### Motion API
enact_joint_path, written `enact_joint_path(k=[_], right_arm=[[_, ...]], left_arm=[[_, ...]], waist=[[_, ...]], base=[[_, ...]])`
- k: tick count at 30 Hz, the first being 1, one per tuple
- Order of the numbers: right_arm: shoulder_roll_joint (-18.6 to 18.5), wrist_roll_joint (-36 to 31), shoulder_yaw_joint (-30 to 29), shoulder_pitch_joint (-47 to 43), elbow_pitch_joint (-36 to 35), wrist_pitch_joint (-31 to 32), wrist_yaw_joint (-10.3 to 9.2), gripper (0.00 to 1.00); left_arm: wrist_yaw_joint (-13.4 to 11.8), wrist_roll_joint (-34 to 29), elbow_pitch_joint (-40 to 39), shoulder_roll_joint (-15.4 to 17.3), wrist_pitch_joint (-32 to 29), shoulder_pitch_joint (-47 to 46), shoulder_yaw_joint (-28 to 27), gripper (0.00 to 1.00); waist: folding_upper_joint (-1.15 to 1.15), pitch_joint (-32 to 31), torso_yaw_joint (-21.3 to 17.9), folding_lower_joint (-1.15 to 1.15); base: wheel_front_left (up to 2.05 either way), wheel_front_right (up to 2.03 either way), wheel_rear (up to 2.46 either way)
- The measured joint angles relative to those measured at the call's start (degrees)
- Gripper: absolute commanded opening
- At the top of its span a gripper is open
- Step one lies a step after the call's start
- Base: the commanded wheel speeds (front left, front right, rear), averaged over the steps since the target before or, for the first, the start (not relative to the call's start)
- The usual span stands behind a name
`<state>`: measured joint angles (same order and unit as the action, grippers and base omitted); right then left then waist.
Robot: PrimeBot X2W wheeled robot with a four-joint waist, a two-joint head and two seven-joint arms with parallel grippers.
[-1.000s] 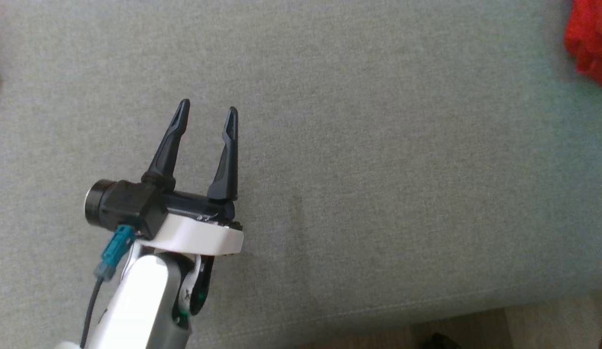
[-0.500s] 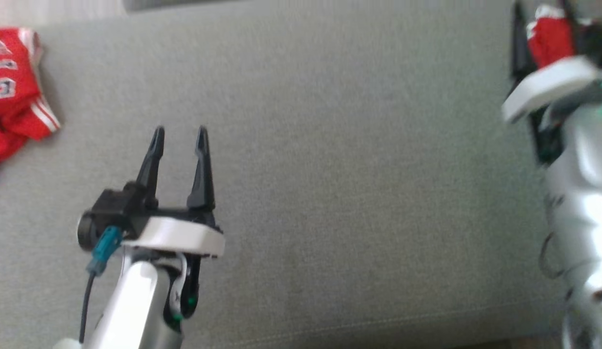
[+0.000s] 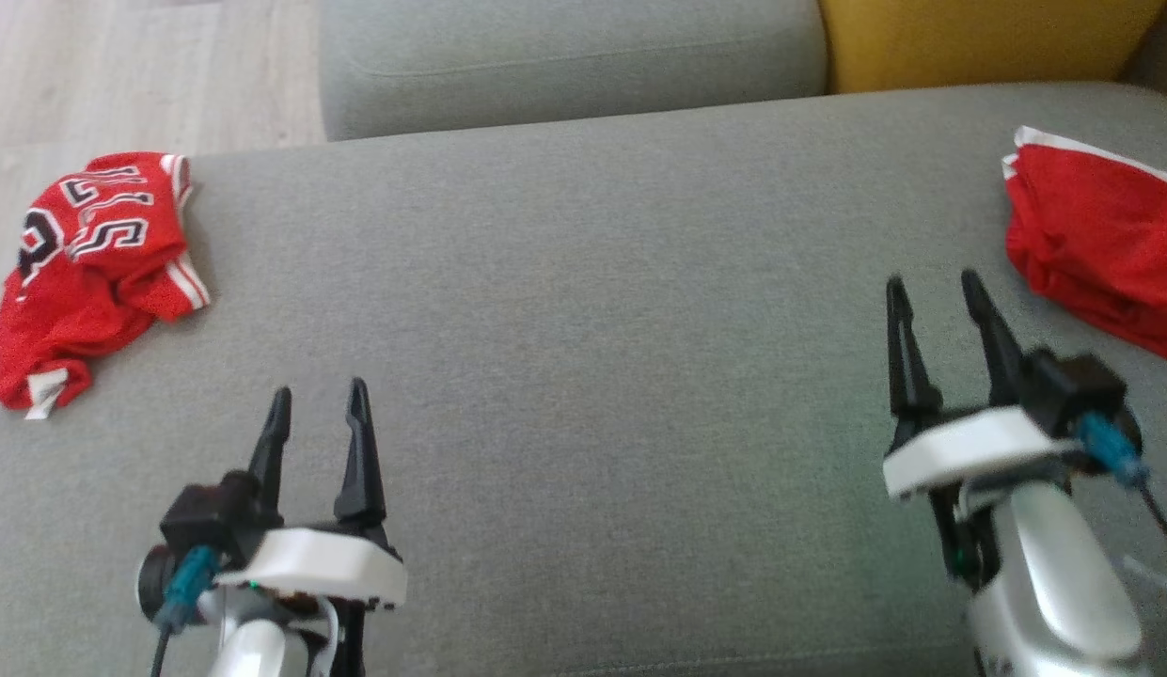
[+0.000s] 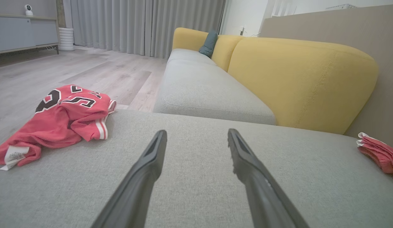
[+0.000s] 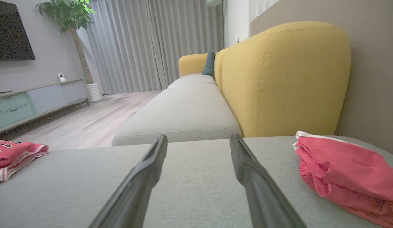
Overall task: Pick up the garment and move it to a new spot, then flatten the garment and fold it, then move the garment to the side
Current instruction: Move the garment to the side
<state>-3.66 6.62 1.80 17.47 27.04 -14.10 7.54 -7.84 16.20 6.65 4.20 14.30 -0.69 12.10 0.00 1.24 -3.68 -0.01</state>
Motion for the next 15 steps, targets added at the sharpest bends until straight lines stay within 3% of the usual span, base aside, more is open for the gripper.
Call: enact_joint_path(k=[8,15], right_arm=[[0.6,3.2,0.9,-10.9,-11.5,1.5,0.00,1.00],[0.8,2.9,2.5,-15.9,-15.5,2.9,0.00,1.00]], left_arm=[[1.4,-0.5,0.2,-0.6,0.0,3.2,-0.3,1.00],[1.5,-0.5,0.3,-0.9,0.0,3.6,-0.5,1.00]], waist=[[0.00,-1.0,1.7,0.00],[0.00,-0.7,1.8,0.00]], base=[[0.00,0.00,0.00],[0.00,0.00,0.00]])
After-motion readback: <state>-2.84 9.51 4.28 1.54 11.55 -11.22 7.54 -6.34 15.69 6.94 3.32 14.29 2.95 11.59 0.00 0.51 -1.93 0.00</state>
